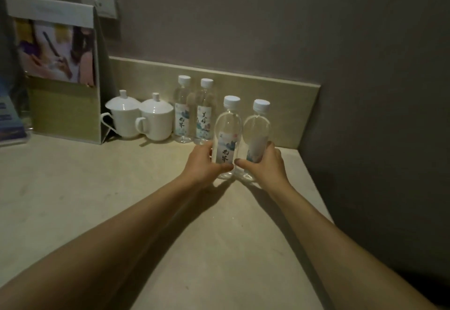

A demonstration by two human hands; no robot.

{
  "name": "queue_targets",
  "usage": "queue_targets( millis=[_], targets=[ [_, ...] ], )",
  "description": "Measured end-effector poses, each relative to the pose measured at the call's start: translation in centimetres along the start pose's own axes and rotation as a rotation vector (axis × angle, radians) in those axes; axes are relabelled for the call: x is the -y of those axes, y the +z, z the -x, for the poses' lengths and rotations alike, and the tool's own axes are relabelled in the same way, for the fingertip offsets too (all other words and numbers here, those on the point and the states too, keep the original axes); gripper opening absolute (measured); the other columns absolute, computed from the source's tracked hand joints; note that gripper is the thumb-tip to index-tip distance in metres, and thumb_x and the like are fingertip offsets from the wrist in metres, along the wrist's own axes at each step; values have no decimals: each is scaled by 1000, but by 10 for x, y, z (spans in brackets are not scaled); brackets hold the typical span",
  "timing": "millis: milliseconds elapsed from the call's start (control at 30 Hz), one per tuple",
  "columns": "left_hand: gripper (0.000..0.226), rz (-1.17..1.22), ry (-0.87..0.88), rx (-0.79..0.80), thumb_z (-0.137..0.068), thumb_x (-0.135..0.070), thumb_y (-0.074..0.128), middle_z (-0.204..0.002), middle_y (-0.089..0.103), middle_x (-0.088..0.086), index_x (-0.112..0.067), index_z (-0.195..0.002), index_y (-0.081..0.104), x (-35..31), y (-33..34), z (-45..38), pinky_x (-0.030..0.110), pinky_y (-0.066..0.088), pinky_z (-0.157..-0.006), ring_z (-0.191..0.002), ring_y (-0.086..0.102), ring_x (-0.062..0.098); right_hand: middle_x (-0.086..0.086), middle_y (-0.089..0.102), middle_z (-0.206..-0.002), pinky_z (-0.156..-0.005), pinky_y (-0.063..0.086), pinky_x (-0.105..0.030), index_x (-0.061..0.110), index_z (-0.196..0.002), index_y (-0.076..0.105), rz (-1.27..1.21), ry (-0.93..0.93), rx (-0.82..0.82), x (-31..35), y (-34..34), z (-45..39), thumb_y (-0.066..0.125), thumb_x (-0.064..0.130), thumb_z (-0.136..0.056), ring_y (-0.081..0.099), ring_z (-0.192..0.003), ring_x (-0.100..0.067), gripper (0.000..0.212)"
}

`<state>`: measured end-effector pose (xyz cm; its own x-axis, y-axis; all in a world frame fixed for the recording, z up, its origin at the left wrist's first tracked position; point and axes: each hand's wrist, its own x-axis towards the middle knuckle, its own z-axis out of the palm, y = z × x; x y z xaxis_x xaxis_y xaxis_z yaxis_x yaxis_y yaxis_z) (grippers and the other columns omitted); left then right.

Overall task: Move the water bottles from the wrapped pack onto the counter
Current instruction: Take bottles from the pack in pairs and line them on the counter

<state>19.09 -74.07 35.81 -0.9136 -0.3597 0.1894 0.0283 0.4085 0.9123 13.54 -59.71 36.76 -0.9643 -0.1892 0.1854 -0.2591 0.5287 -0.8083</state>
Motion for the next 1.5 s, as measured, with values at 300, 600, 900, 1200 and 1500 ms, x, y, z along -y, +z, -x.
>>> queue_targets(
  millis=[300,600,900,1200,1500],
  targets=[
    [65,-209,70,-43,-73,-32,83,-117,63,2,-16,-127,51,5,-6,-4,39,55,-88,-103,62,20,-4,62,-120,-91,54,-38,13,-127,49,-43,47,43,-5,-13,10,81,29,-74,62,-104,-19,64],
    [45,-154,61,-165,-77,-27,80,-109,69,3,-12,-116,61,10,0,-16,29,55,-78,-91,64,15,-4,64,-112,-87,56,-38,16,-109,56,8,-13,-26,-10,-1,-3,78,29,-78,63,-99,-18,40],
    [42,-297,92,-245,-81,-36,75,-108,67,3,-14,-116,66,17,9,-33,33,54,-81,-95,63,18,-5,61,-115,-90,53,-43,16,-112,56,53,5,-86,-11,13,-22,76,34,-79,61,-103,-22,43],
    [40,-256,35,-317,-77,-37,79,-99,68,1,-13,-105,63,18,17,-44,34,54,-77,-88,64,17,-8,57,-116,-89,52,-47,12,-109,54,105,41,-126,-7,20,-35,74,35,-81,60,-104,-27,41],
    [43,-193,38,-353,-79,-31,78,-105,67,3,-14,-111,55,18,20,-52,38,57,-82,-96,66,21,-7,56,-119,-90,53,-47,12,-113,52,99,40,-113,-7,21,-47,73,34,-83,59,-105,-26,43]
  ],
)
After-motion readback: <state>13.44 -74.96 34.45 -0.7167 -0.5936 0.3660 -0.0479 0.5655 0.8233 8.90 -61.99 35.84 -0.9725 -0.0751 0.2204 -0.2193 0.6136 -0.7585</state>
